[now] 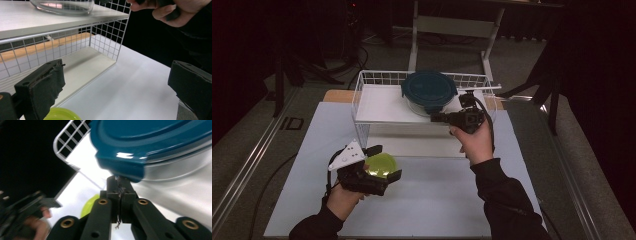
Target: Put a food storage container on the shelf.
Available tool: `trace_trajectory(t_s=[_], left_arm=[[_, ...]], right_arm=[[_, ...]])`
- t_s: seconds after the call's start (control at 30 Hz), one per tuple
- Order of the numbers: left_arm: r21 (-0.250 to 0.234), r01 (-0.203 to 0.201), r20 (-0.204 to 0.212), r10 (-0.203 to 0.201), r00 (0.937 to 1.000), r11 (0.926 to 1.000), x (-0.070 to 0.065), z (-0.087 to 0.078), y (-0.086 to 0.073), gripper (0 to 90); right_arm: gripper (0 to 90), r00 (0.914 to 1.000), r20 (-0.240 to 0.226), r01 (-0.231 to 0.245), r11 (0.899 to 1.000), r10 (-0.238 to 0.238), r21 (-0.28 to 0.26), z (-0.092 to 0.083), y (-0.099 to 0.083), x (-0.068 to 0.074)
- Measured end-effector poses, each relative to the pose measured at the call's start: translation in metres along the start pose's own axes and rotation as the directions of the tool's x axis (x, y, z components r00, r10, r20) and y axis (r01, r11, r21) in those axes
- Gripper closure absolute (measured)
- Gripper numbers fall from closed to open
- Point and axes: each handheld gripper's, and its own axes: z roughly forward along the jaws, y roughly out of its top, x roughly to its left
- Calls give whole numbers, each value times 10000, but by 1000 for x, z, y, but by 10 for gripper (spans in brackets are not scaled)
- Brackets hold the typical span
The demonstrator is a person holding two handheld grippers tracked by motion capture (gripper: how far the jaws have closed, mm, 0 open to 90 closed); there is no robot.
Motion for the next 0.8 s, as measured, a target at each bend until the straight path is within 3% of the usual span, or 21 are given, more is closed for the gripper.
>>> trace_trajectory(t_s=[0.1, 0.17, 0.2, 0.3, 0.33, 0.37, 0.43, 0.47, 0.57, 0.63, 0.8], left_arm=[[-42, -43, 31, 43, 10000, 10000, 2, -1, -1, 6], [-106, -52, 106, 53, 9999, 9999, 4, -3, -3, 6], [-207, -84, 212, 88, 9997, 9998, 6, -6, -4, 6], [-215, -167, 238, 172, 9996, 9996, 8, -9, -4, 6], [-302, -173, 463, 187, 9988, 9994, 10, -13, -6, 6], [-302, -173, 463, 187, 9988, 9994, 10, -13, -6, 6], [-306, -179, 703, 200, 9973, 9994, 11, -16, -8, 6], [-214, -162, 1024, 183, 9946, 9996, 13, -19, -10, 6], [-97, -126, 965, 135, 9952, 9999, 15, -21, -13, 6], [4, -92, 961, 91, 9953, 10000, 18, -24, -18, 6], [200, -189, 663, 176, 9976, 9996, 31, -32, -37, 8]], right_arm=[[833, 9997, -75, 227, 9997, -227, 11, -1, -5, 4], [782, 9987, -155, 478, 9989, -478, 3, -4, -12, 9], [699, 9968, -227, 768, 9970, -769, -71, -7, -20, 14], [642, 9948, -233, 991, 9950, -993, -119, -11, -29, 17], [535, 9907, -213, 1340, 9905, -1347, -319, -15, -38, 19], [535, 9907, -213, 1340, 9905, -1347, -319, -15, -38, 19], [415, 9859, -58, 1668, 9838, -1675, -658, -23, -52, 20], [390, 9851, -38, 1711, 9814, -1721, -875, -25, -57, 20], [270, 9839, -249, 1717, 9750, -1768, -1407, -32, -72, 16], [188, 9755, -287, 2111, 9651, -2179, -1550, -35, -83, 13], [155, 9682, -96, 2432, 9500, -2499, -1958, -48, -109, 5]])
